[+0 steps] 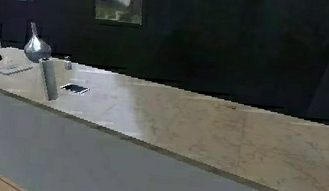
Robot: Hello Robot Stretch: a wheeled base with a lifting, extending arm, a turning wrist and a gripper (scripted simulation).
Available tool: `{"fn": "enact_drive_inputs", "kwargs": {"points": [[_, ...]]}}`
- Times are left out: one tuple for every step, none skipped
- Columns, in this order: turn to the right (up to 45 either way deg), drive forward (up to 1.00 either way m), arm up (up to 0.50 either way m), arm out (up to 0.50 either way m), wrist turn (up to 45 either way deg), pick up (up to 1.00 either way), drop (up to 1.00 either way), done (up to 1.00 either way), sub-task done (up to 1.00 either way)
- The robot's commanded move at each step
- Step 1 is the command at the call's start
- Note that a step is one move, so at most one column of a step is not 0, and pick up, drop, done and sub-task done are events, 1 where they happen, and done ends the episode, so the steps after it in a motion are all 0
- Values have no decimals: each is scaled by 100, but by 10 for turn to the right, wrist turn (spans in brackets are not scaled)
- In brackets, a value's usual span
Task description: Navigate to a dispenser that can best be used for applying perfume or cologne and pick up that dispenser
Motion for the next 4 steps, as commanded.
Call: {"fn": "enact_drive_inputs", "kwargs": {"points": [[0, 0, 38, 0, 0, 0, 0, 0, 0], [0, 0, 0, 44, 0, 0, 0, 0, 0], [0, 0, 0, 0, 450, 0, 0, 0, 0], [0, 0, 0, 0, 450, 0, 0, 0, 0]]}}
